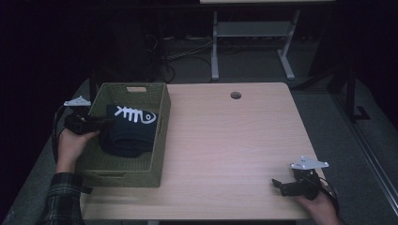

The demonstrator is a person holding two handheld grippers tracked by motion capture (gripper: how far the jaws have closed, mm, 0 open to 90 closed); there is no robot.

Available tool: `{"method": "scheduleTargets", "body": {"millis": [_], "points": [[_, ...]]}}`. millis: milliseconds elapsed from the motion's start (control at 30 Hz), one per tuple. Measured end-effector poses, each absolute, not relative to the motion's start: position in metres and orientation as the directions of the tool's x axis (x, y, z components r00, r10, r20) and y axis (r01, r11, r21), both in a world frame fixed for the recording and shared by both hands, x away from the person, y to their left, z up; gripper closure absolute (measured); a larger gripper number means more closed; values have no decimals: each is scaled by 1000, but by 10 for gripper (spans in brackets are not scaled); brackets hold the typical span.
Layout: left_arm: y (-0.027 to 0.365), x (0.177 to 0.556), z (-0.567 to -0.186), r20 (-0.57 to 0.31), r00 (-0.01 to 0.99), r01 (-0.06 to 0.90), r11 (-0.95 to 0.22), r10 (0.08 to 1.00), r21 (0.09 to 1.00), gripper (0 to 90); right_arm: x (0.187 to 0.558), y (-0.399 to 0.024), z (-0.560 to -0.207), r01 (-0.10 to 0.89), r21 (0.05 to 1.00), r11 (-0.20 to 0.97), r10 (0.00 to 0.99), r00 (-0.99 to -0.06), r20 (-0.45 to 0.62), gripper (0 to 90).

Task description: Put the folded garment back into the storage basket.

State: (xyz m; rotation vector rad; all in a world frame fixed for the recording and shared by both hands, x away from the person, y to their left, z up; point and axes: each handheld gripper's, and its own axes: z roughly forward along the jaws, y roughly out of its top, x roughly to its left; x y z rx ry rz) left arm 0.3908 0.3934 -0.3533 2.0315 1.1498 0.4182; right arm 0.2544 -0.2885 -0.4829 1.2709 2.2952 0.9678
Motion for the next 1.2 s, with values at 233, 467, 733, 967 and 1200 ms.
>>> {"method": "scheduleTargets", "body": {"millis": [233,467,733,967,1200], "points": [[400,393,-357,-58,490,617,-299,870,728,650,254,-289,-483,607,705,367,841,-540,27,30],[403,390,-354,-46,477,606,-291,878,740,651,254,-289,-483,607,705,367,841,-540,27,30],[397,381,-346,-61,474,589,-265,878,763,535,254,-289,-483,607,705,367,841,-540,27,29],[382,374,-338,-77,477,579,-247,876,777,400,254,-289,-483,607,705,367,841,-540,27,30],[359,367,-329,-86,495,550,-236,864,801,318,254,-289,-483,607,705,367,841,-540,27,30]]}}
